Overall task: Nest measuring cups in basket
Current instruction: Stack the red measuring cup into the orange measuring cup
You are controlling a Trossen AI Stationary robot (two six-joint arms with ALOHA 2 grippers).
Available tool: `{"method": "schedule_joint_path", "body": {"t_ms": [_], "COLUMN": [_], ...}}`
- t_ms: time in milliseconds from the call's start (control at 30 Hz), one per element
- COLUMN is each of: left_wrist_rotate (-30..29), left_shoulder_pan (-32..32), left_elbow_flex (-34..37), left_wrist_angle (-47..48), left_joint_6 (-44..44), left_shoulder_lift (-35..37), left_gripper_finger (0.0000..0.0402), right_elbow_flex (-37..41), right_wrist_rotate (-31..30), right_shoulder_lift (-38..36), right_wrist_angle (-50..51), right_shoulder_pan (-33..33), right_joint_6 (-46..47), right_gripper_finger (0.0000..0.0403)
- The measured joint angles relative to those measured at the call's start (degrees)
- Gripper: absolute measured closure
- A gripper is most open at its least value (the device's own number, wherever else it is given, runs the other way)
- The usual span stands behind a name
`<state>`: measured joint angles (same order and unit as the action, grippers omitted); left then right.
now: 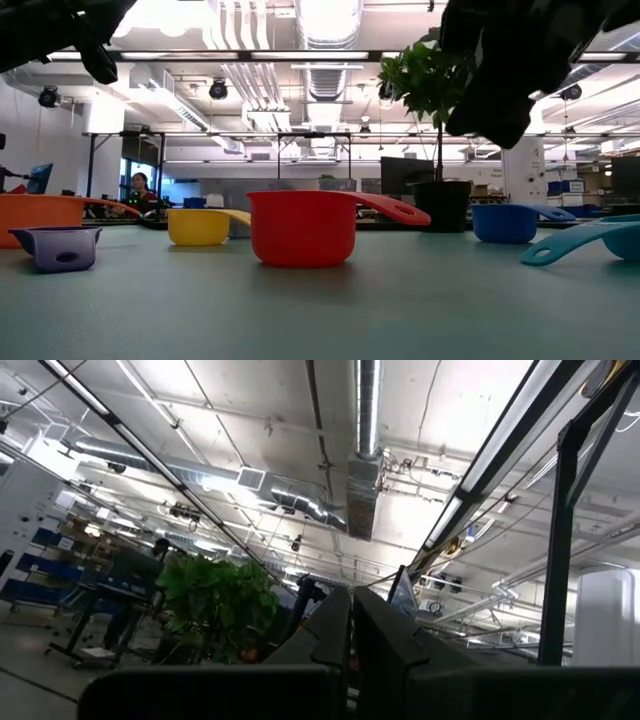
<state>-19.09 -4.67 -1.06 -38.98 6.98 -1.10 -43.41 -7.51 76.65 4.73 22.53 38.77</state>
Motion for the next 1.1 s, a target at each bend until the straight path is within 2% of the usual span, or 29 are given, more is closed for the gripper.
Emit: {"method": "schedule_joint_path", "body": {"t_ms": [200, 367, 567, 767, 900, 1100], "left_wrist_rotate": [0.00, 0.00, 0.02, 0.04, 0.07, 0.13], "left_shoulder_pan": [-0.01, 0.00, 0.00, 0.00, 0.00, -0.02], "left_elbow_flex": [0.00, 0.00, 0.00, 0.00, 0.00, 0.01], "left_wrist_angle": [-1.01, -1.62, -1.76, -1.43, -1.69, -4.41], "left_joint_6": [0.00, 0.00, 0.00, 0.85, 1.05, 1.05], "left_shoulder_lift": [0.04, 0.07, 0.02, -0.02, -0.02, -0.02], "left_gripper_finger": [0.0402, 0.0402, 0.0402, 0.0402, 0.0402, 0.0402], "right_elbow_flex": [-10.22, -21.53, -33.22, -40.37, -43.81, -47.36], "right_wrist_rotate": [-4.43, -4.63, -2.02, 2.74, 6.49, 7.43], "right_shoulder_lift": [3.08, 8.43, 15.11, 21.43, 25.20, 28.84], "right_wrist_angle": [21.70, 34.83, 43.39, 44.39, 44.45, 44.49], "right_shoulder_pan": [2.34, 2.77, 2.68, 2.36, 1.31, 0.51], "right_joint_6": [6.83, 10.03, 15.53, 24.69, 23.88, 23.63], "right_gripper_finger": [0.0394, 0.0394, 0.0394, 0.0388, 0.0353, 0.0254]}}
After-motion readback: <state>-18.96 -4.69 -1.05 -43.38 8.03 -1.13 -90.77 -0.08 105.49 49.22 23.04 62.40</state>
